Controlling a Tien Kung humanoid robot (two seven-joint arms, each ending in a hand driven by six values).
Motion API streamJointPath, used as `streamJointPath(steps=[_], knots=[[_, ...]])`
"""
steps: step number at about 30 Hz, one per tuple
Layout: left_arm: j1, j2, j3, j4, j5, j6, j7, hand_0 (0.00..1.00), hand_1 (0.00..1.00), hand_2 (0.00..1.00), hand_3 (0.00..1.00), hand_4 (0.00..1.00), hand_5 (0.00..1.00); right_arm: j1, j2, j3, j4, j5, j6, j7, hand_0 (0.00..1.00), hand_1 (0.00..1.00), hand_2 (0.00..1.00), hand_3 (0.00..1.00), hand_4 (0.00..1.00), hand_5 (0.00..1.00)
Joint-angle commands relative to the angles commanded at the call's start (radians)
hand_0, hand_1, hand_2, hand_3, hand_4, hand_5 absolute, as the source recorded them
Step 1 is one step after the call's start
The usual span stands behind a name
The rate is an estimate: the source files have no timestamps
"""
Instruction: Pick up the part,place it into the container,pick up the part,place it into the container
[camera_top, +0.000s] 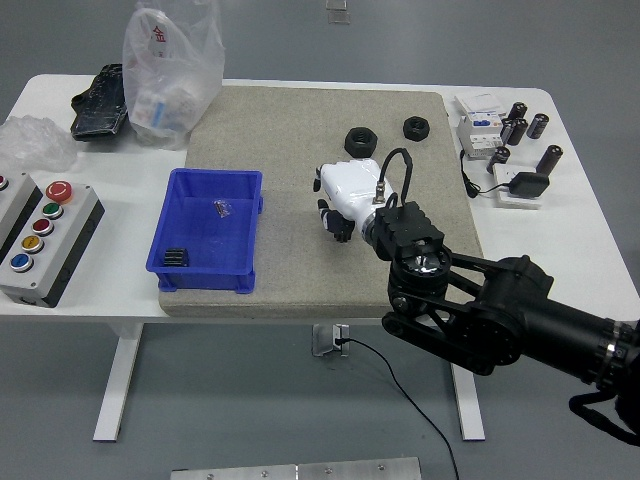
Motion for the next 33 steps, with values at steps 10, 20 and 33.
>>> streamJointPath(steps=[10, 20, 33], knots=[[-0.001, -0.002, 0.003, 0.0, 0.002, -0.003, -0.002, 0.718, 0.571, 0.549, 0.633, 0.693, 0.448, -0.012, 0.003, -0.007, -0.065, 0.023, 0.03, 0.0, 0.311, 0.547, 0.789, 0.869, 0.917, 0.502], [-0.002, -0.003, 0.01, 0.0, -0.002, -0.004, -0.002, 0.718, 0.571, 0.549, 0.632, 0.692, 0.448, -0.013, 0.039, -0.052, -0.165, 0.062, -0.053, 0.009, 0.277, 0.45, 0.613, 0.681, 0.672, 0.349], [-0.004, -0.002, 0.017, 0.0, -0.008, -0.005, -0.009, 0.718, 0.571, 0.548, 0.632, 0.691, 0.447, -0.021, 0.051, -0.063, -0.218, 0.087, -0.11, 0.058, 0.231, 0.389, 0.317, 0.526, 0.412, 0.135]])
